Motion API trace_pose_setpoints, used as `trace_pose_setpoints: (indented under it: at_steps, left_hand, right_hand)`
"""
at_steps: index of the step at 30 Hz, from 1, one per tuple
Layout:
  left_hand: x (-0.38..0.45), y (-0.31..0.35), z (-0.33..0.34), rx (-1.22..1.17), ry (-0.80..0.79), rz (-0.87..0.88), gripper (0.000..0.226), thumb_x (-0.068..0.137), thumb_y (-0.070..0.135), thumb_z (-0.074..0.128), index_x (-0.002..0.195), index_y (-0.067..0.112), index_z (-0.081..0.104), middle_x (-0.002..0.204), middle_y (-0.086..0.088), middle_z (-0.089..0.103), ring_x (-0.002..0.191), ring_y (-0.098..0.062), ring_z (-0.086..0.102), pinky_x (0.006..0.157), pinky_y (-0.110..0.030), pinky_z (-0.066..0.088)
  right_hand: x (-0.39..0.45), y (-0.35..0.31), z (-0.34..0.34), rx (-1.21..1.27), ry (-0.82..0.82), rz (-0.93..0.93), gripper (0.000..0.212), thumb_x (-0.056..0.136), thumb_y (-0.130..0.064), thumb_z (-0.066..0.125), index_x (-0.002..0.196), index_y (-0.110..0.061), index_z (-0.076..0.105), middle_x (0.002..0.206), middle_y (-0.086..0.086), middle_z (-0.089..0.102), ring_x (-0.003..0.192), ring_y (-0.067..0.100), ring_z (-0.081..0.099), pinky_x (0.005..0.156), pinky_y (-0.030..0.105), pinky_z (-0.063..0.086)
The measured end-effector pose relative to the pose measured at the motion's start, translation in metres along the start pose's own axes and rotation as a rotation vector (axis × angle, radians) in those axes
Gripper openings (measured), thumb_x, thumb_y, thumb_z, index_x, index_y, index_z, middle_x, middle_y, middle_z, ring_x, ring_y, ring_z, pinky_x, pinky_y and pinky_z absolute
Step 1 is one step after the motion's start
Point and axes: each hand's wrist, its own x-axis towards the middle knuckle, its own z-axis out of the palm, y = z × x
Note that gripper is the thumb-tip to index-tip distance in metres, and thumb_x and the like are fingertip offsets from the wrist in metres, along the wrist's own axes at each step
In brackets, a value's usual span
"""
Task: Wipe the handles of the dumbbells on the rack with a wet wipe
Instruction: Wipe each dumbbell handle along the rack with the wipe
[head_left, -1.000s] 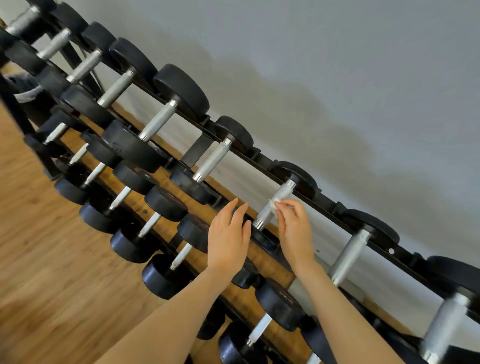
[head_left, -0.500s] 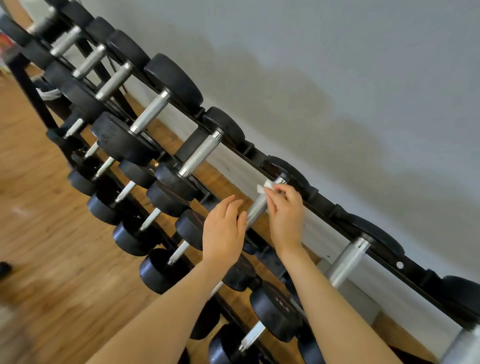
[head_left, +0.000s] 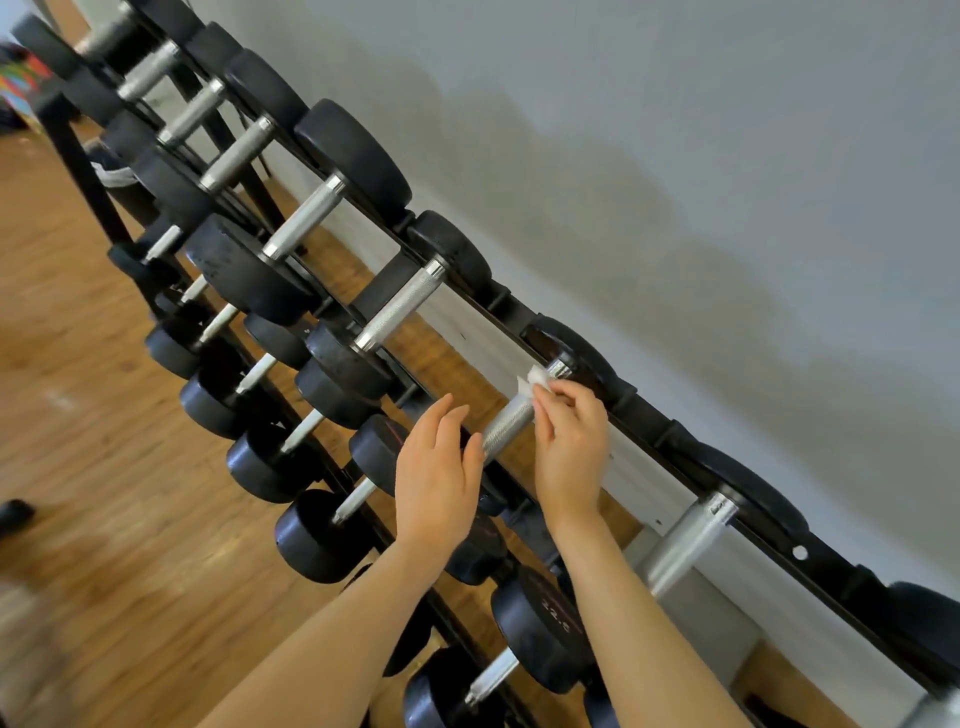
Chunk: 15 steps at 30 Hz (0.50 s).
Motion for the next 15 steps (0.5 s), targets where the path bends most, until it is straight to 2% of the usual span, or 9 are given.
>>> trace_pose_setpoints:
  at_steps: [6, 11, 15]
  left_hand:
    - [-0.024, -0.004, 0.002, 0.036, -0.027, -0.067, 0.062, 0.098, 0.044, 0.038, 0.153, 0.016, 0.029, 0.162, 0.001, 0.022, 0.150, -0.016, 0.016, 0.119, -0.033, 0.016]
    - [-0.024, -0.004, 0.002, 0.080, -0.045, -0.082, 0.062, 0.100, 0.044, 0.039, 0.155, 0.018, 0.024, 0.163, 0.003, 0.017, 0.151, -0.015, 0.011, 0.120, -0.032, 0.012]
    - [-0.024, -0.004, -0.001, 0.096, -0.056, -0.073, 0.063, 0.100, 0.046, 0.036, 0.155, 0.020, 0.021, 0.163, 0.004, 0.016, 0.151, -0.013, 0.009, 0.117, -0.028, 0.009]
  right_hand:
    - [0.007, 0.014, -0.008, 0.018, -0.018, 0.002, 0.024, 0.092, -0.017, 0.059, 0.108, -0.003, 0.070, 0.105, 0.009, 0.063, 0.093, 0.016, 0.061, 0.074, 0.023, 0.053]
    - [0.005, 0.015, -0.006, 0.021, -0.030, -0.030, 0.027, 0.093, -0.022, 0.056, 0.107, -0.003, 0.070, 0.104, 0.009, 0.063, 0.086, 0.015, 0.063, 0.066, 0.029, 0.057]
    - [0.013, 0.025, -0.008, -0.105, 0.003, -0.096, 0.035, 0.095, -0.030, 0.050, 0.105, -0.004, 0.072, 0.103, 0.009, 0.068, 0.076, 0.015, 0.067, 0.057, 0.025, 0.055]
